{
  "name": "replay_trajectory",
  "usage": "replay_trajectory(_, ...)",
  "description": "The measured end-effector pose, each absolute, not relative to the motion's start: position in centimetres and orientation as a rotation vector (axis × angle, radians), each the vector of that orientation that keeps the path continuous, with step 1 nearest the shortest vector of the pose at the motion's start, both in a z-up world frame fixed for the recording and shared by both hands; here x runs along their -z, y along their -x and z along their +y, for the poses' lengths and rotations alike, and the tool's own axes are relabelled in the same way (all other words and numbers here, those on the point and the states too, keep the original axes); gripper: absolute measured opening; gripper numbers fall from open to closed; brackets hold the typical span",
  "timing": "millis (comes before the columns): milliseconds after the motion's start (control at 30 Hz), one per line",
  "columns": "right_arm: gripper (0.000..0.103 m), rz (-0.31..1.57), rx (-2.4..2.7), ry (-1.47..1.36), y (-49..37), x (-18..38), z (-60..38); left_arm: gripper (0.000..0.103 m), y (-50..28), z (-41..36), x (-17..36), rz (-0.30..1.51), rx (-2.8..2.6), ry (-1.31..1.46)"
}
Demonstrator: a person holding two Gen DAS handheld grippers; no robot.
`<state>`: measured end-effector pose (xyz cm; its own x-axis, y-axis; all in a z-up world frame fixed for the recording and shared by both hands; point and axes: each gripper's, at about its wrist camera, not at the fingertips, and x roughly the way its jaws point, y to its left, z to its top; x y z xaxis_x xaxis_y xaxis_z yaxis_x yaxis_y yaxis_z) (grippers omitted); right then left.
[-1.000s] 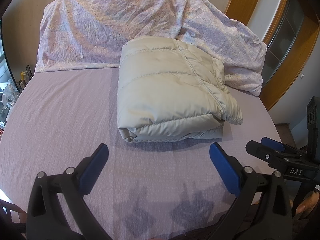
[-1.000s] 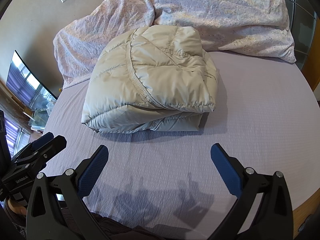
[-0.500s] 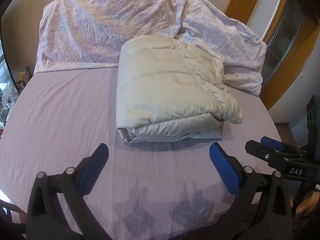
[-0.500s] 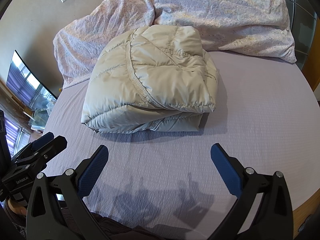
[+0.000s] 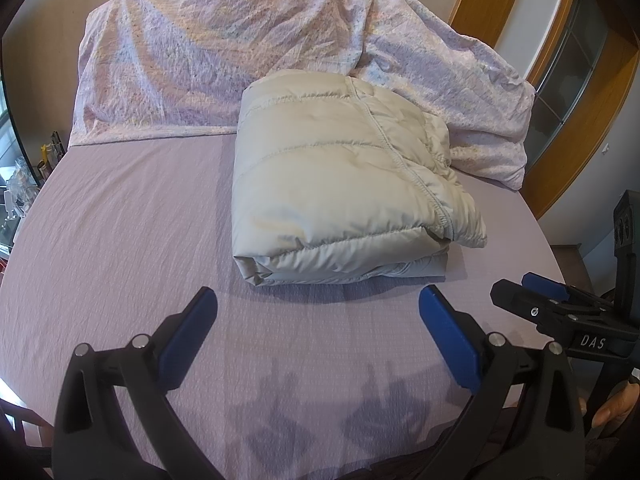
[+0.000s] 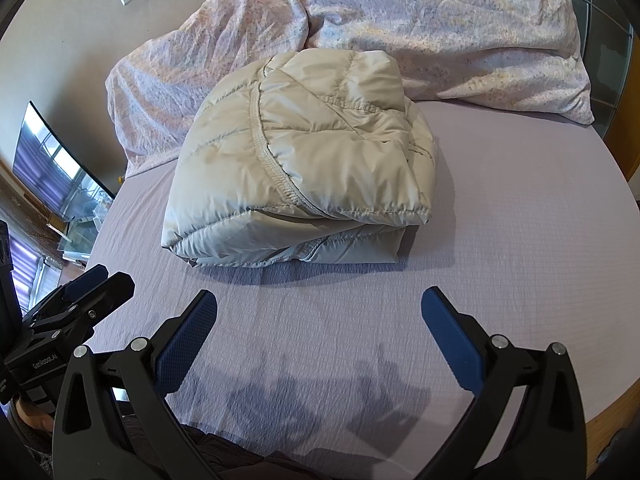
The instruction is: Fold large clothes
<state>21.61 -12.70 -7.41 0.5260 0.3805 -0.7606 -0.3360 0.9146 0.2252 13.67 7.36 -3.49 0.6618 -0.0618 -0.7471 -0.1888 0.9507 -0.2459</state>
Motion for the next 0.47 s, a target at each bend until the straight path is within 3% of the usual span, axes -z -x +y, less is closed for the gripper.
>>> replay_trajectory(467,0.102,0.924,-0.428,-0.054,-21.81,7.45,-12.76,0.101,-13.8,7.5,3.64,0.852,-0.07,0.318)
